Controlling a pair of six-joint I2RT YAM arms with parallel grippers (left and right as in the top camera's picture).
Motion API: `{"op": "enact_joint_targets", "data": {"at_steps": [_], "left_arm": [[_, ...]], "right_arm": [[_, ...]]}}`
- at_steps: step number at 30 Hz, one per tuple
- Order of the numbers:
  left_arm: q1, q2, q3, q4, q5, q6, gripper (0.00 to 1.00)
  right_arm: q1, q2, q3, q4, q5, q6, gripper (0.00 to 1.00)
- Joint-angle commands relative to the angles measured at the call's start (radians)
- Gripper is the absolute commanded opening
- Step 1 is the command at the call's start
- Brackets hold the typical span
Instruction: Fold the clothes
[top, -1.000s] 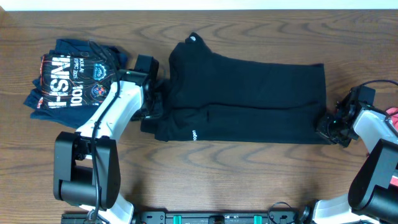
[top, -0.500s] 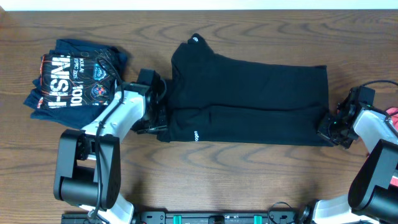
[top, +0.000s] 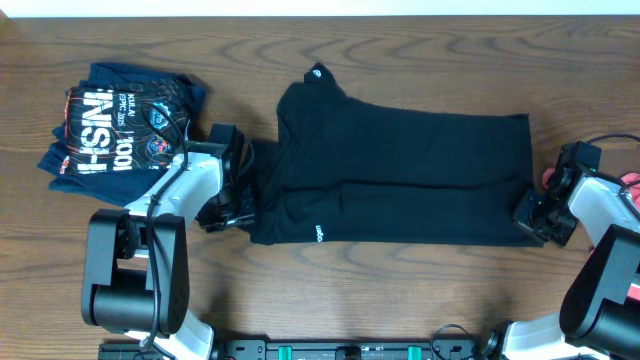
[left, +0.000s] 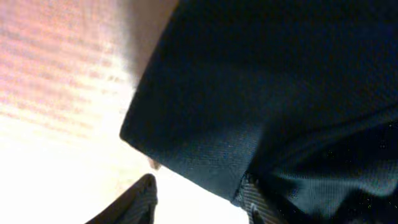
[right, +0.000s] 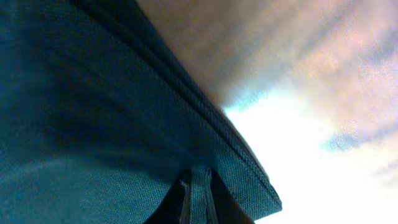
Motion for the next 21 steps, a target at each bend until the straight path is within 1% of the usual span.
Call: {"op": "enact_joint_targets", "data": {"at_steps": [1, 5, 8, 11, 13, 17, 21], "left_arm": [[0.000, -0.001, -0.018, -0.054, -0.036, -0.010, 0.44], [0.000, -0.013, -0.018, -0.113, -0.036, -0.011, 0.44], [0.000, -0.067, -0.015, -0.125, -0.036, -0.011, 0.45], [-0.002, -0.150, -0.010, -0.122, -0.032, -0.030, 0.50], [-0.003, -0.217, -0.010, -0.104, 0.012, -0.029, 0.54], [-0.021, -0.308, -0.010, -0.061, 0.162, -0.026, 0.59], [-0.075, -0.307, -0.014, -0.037, 0.276, -0.027, 0.59]], "right_arm": [[-0.017, 0.008, -0.021, -0.040, 0.108, 0.051, 0.09], [-0.017, 0.008, -0.021, -0.046, 0.105, 0.051, 0.09], [-0.017, 0.008, -0.021, -0.041, 0.105, 0.051, 0.09], [-0.017, 0.008, -0.021, -0.039, 0.099, 0.051, 0.10], [-0.017, 0.008, -0.021, -0.039, 0.098, 0.051, 0.10], [-0.017, 0.008, -0.021, -0.034, 0.098, 0.051, 0.10], [-0.017, 0.008, -0.021, -0.034, 0.096, 0.051, 0.10]]}}
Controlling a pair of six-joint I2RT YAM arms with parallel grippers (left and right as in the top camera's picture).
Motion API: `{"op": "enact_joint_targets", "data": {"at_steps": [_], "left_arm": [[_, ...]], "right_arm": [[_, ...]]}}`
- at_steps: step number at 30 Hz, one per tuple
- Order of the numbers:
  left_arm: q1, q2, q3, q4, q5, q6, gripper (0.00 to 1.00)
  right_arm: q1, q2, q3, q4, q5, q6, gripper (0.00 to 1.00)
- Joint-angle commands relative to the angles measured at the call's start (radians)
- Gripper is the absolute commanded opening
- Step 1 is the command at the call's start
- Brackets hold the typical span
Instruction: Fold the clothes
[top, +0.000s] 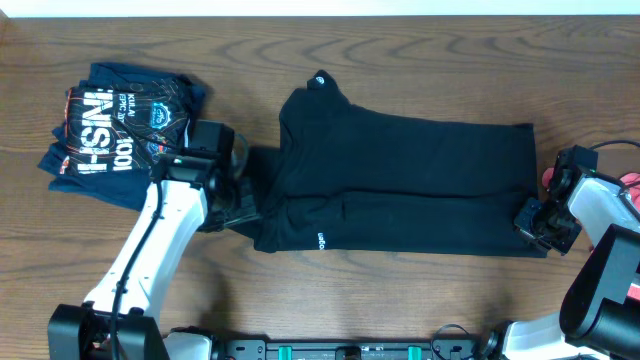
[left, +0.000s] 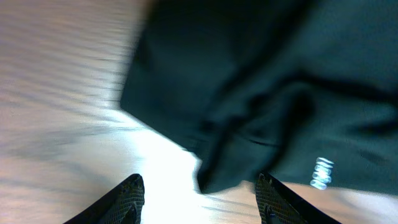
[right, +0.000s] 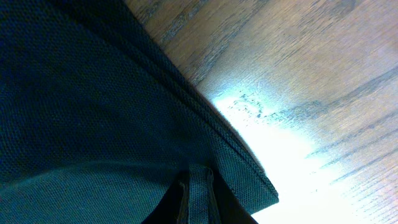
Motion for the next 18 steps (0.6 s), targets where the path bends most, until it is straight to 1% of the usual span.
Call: {"op": "enact_joint_targets", "data": {"at_steps": [1, 6, 10, 12, 13, 15, 17, 18], "left_arm": [[-0.050, 0.020, -0.008, 0.014, 0.127, -0.013, 0.59], [-0.153, 0.092, -0.025, 0.075, 0.126, -0.039, 0.59], [-0.198, 0.157, -0.025, 0.121, 0.122, -0.043, 0.57], [-0.201, 0.182, -0.025, 0.137, 0.122, -0.062, 0.51], [-0.201, 0.190, -0.025, 0.142, 0.122, -0.062, 0.45], [-0.200, 0.198, -0.025, 0.148, 0.122, -0.061, 0.38], [-0.200, 0.196, -0.024, 0.154, 0.122, -0.061, 0.29], [-0.200, 0.193, -0.022, 0.157, 0.122, -0.061, 0.22]], "right_arm": [[-0.016, 0.008, -0.016, 0.008, 0.035, 0.020, 0.10], [-0.016, 0.008, -0.016, 0.011, 0.031, 0.020, 0.10], [-0.016, 0.008, -0.016, 0.011, 0.031, 0.020, 0.10], [-0.016, 0.008, -0.016, 0.011, 0.031, 0.020, 0.10], [-0.016, 0.008, -0.016, 0.012, 0.031, 0.020, 0.10], [-0.016, 0.008, -0.016, 0.012, 0.031, 0.020, 0.10], [-0.016, 0.008, -0.016, 0.013, 0.031, 0.020, 0.10], [-0.016, 0.008, -0.016, 0.014, 0.031, 0.020, 0.10]]}}
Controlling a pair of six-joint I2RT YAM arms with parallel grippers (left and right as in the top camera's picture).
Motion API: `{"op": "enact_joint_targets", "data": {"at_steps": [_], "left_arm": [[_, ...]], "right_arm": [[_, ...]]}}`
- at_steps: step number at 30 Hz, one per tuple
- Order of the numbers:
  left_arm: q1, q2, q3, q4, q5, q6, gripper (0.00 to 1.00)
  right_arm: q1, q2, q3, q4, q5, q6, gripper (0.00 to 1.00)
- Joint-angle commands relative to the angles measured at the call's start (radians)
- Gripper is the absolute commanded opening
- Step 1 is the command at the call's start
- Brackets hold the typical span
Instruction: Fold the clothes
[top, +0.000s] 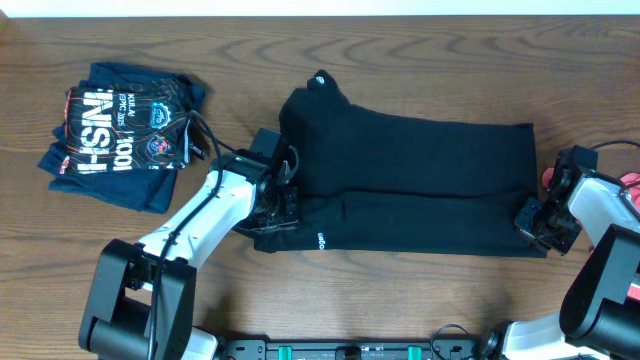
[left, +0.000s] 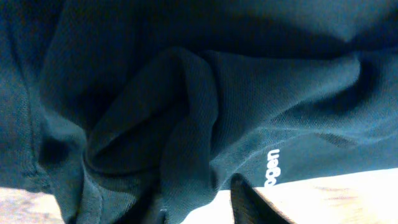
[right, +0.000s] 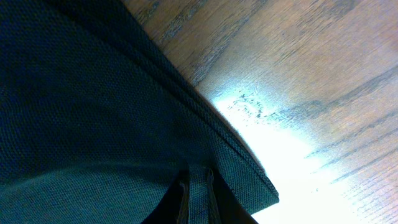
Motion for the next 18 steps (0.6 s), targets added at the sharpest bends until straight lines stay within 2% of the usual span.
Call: {"op": "enact_joint_targets", "data": {"at_steps": [1, 2, 5, 16, 17, 18], "left_arm": [[0.001, 0.001, 0.003, 0.003, 0.005, -0.004, 0.15], [0.003, -0.004, 0.013, 0.000, 0.006, -0.003, 0.08], [0.015, -0.027, 0.050, -0.004, 0.006, -0.003, 0.06], [0.126, -0.054, 0.105, 0.185, 0.004, -0.026, 0.06], [0.126, -0.053, 0.105, 0.199, 0.004, -0.026, 0.07], [0.126, -0.052, 0.105, 0.208, 0.004, -0.026, 0.13]], "right_arm": [[-0.016, 0.008, -0.016, 0.014, 0.032, 0.014, 0.10], [-0.016, 0.008, -0.016, 0.014, 0.032, 0.014, 0.10], [-0.016, 0.008, -0.016, 0.015, 0.032, 0.014, 0.10], [-0.016, 0.008, -0.016, 0.017, 0.032, 0.014, 0.10], [-0.016, 0.008, -0.016, 0.017, 0.032, 0.014, 0.10], [-0.016, 0.008, -0.016, 0.017, 0.031, 0.014, 0.10]]}}
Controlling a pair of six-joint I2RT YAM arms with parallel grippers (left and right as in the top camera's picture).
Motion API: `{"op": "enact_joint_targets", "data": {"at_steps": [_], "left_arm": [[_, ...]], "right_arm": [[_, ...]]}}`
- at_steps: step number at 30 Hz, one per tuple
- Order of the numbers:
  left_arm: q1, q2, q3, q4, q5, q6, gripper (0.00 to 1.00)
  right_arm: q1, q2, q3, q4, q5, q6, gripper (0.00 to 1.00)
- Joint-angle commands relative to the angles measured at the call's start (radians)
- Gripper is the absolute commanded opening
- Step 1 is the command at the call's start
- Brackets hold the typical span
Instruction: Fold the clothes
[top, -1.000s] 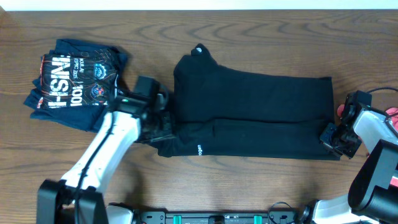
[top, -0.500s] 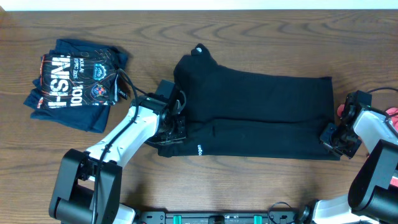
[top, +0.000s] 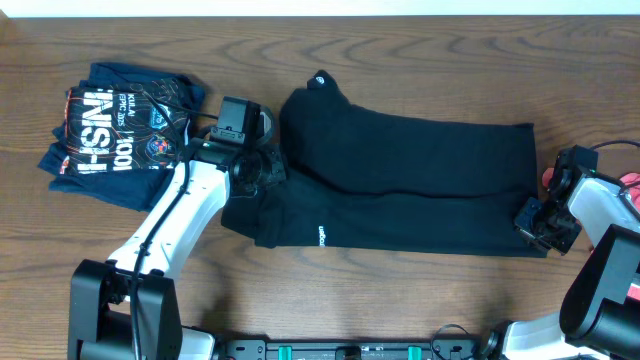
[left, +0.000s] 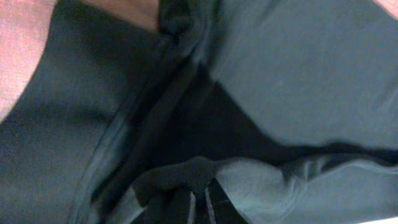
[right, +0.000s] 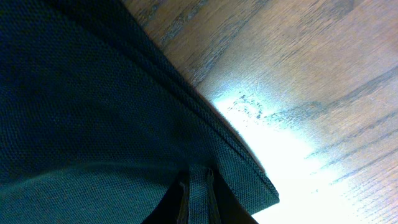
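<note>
A black shirt (top: 400, 185) lies spread lengthwise across the wooden table, a small white logo near its front edge. My left gripper (top: 262, 170) is at the shirt's left end, shut on a fold of black cloth (left: 199, 180) pinched between its fingers. My right gripper (top: 532, 218) is at the shirt's near right corner, shut on the hem (right: 196, 186). A folded navy printed shirt (top: 115, 130) rests at the far left.
A red object (top: 550, 178) peeks out beside the right arm near the table's right edge. Bare wood (top: 420, 60) runs behind the black shirt, up to the table's back edge.
My left gripper has moved from the shirt's front-left edge back and left, and the shirt's left part now lies drawn out leftward as a flap. The right gripper has not moved.
My left gripper was at the shirt's left edge, then just off it with fingers open over wood. Later it was on bunched cloth near the logo. Now it holds cloth farther back, with the left end spread out. The right gripper held the right corner throughout.
</note>
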Motion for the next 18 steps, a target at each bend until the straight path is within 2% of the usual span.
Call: {"op": "enact_joint_targets", "data": {"at_steps": [1, 2, 3, 5, 12, 18], "left_arm": [[0.000, 0.002, 0.011, 0.022, -0.005, -0.010, 0.27], [0.000, 0.002, 0.011, 0.021, -0.005, -0.010, 0.41], [0.000, 0.002, 0.011, 0.020, -0.005, -0.010, 0.50], [0.000, 0.002, 0.011, 0.006, -0.005, -0.009, 0.59], [-0.001, 0.002, 0.006, -0.103, -0.021, -0.005, 0.59], [0.000, 0.006, -0.051, -0.176, -0.174, -0.004, 0.60]], "right_arm": [[-0.016, 0.008, -0.015, 0.014, 0.027, 0.014, 0.10], [-0.016, 0.008, -0.015, 0.014, 0.021, 0.014, 0.10], [-0.016, 0.008, -0.015, 0.014, 0.020, 0.014, 0.10], [-0.016, 0.008, -0.015, 0.014, 0.020, 0.014, 0.10], [-0.016, 0.008, -0.015, 0.018, 0.020, 0.014, 0.10], [-0.016, 0.008, -0.015, 0.008, 0.027, 0.014, 0.10]]}}
